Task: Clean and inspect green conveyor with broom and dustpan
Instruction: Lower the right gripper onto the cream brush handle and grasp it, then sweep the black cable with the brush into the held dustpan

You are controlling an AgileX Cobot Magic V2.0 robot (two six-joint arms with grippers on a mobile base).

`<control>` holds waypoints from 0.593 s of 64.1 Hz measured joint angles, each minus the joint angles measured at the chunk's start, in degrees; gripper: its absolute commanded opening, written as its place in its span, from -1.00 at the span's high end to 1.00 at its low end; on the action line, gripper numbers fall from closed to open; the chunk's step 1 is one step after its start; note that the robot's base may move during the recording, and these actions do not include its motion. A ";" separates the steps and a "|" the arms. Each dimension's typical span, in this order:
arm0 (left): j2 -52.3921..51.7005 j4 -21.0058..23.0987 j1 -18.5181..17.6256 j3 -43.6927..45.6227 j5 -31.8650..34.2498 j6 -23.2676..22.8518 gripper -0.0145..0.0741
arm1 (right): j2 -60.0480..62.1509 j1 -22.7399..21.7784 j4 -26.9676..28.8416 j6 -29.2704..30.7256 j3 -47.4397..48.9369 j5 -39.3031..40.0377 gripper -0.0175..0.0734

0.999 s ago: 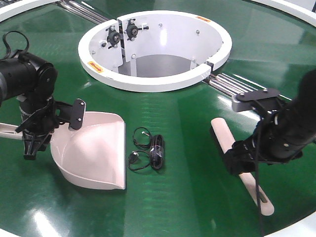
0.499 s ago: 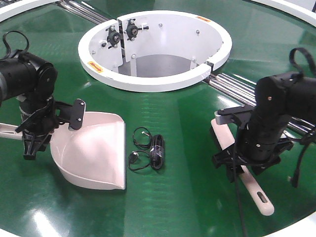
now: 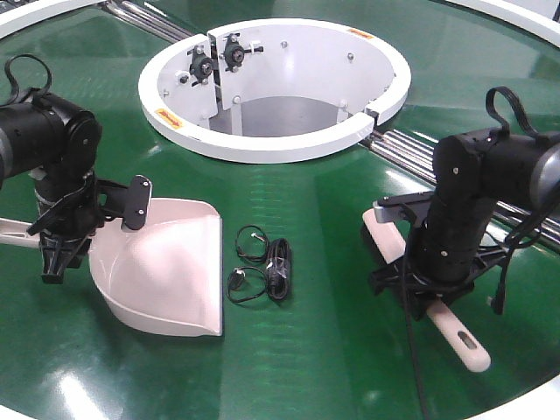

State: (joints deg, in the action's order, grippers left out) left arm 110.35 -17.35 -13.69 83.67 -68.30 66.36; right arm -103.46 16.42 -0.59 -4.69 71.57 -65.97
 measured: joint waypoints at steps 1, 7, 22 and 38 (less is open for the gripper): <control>0.00 0.00 0.00 0.00 0.00 0.00 0.69 | 0.00 0.12 0.21 -0.06 0.40 -0.31 0.63; 0.00 0.00 0.00 0.00 -0.05 0.00 0.69 | 0.00 0.99 0.59 -0.39 3.11 -2.34 0.63; 0.00 0.00 0.00 0.00 -0.05 0.00 0.69 | -0.75 5.94 0.99 -4.70 9.85 -3.92 0.63; 0.00 0.00 0.00 0.00 -0.05 0.00 0.69 | -6.30 9.14 3.30 -9.37 11.94 -3.92 0.62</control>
State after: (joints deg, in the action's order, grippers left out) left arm 110.35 -17.35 -13.69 83.67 -68.35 66.36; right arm -109.76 25.55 2.71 -14.06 83.51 -69.89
